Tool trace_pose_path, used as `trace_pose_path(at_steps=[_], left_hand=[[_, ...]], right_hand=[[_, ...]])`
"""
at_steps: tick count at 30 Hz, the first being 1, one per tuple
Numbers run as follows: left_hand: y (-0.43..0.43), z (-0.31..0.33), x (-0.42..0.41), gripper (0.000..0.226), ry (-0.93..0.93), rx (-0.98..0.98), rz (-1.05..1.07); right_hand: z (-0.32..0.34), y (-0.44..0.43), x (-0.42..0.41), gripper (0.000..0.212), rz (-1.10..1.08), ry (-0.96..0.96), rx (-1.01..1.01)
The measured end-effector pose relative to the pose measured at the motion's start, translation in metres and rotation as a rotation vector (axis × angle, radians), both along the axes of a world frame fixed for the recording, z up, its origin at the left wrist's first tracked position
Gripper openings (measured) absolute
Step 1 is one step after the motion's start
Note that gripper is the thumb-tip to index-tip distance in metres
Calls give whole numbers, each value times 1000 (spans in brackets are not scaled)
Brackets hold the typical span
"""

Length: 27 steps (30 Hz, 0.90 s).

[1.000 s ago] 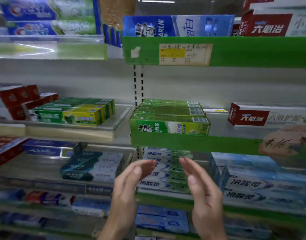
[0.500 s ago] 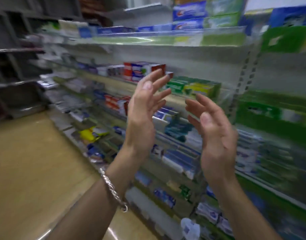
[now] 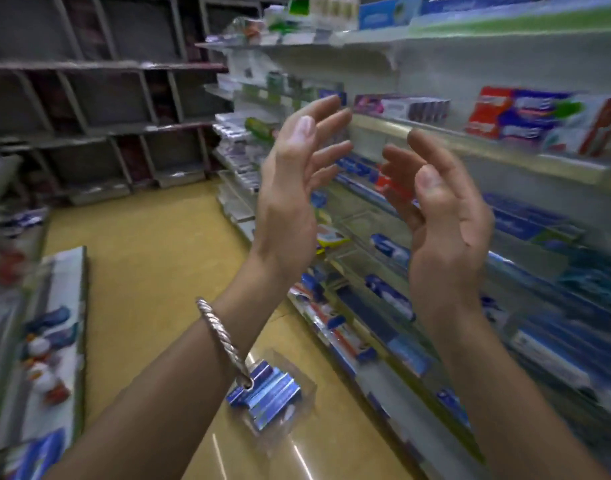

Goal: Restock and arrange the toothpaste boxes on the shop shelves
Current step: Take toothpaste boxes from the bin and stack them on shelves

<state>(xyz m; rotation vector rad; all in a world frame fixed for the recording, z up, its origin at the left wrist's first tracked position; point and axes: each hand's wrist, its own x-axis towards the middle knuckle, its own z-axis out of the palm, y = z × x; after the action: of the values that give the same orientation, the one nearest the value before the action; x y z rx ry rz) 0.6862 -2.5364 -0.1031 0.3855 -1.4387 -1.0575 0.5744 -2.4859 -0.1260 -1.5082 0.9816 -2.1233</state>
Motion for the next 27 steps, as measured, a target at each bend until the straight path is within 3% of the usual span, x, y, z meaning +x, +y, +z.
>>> trace_pose_path(at_steps=[10, 16, 22, 27], left_hand=[[-158, -27, 57, 49, -56, 55, -38], [-264, -92, 37, 44, -60, 50, -52], [-365, -248, 33, 43, -26, 74, -74], [-430, -447, 35, 48, -109, 138, -147]], right_hand=[[-23, -152, 65, 41, -22, -31, 42], [-90, -268, 58, 36, -22, -78, 31], [-236, -367, 62, 41, -79, -119, 35], [-410, -421, 61, 46, -225, -195, 30]])
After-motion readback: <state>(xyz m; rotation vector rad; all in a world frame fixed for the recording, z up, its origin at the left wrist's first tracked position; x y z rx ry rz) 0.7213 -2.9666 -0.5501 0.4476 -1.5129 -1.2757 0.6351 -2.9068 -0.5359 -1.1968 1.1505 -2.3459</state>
